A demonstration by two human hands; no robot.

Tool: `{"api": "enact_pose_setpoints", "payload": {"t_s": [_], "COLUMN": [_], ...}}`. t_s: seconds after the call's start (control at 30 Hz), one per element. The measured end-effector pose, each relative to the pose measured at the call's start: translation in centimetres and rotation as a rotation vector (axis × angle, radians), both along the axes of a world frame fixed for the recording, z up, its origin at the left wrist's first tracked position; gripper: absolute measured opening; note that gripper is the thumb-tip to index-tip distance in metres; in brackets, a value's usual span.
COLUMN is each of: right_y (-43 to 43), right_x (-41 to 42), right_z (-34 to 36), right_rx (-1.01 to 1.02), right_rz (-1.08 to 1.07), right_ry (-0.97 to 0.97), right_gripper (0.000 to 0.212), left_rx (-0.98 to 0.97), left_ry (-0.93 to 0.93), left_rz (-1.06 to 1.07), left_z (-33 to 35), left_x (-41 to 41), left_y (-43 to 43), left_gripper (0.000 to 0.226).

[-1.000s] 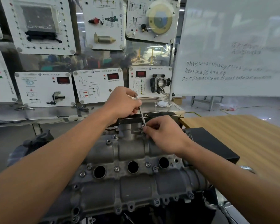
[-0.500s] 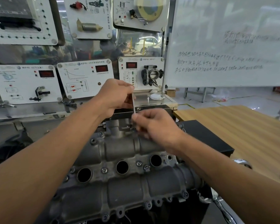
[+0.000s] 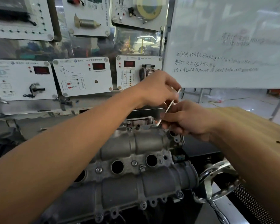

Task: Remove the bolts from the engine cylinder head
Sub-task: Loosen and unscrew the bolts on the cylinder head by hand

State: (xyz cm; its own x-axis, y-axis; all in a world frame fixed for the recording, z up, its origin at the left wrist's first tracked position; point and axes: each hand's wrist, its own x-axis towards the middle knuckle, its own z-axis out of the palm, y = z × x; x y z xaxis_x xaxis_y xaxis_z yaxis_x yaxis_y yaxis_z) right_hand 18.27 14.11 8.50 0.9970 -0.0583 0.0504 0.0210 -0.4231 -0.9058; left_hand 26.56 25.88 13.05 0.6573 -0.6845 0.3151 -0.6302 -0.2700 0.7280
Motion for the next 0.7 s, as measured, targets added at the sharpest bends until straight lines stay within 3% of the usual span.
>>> {"api": "enact_pose_setpoints", "payload": {"t_s": [0.3,0.7], "right_y": [-0.6,-0.6], "right_x": [-0.1,-0.1], "right_z": [-0.6,-1.5], "right_rx": [0.138,0.282], "right_rz": [-0.141,-0.223], "right_ry": [0.026,0.034], "right_gripper": [0.012,0.02], "left_rx": [0.157,0.204], "left_ry": [-0.149,-0.112], "left_rz": [-0.039,-0.026], "left_z": [0.5,0.0], "left_x": [-0.1,0.7], "left_y": [-3.2,-4.6], "left_gripper": [0.033,0.032]}}
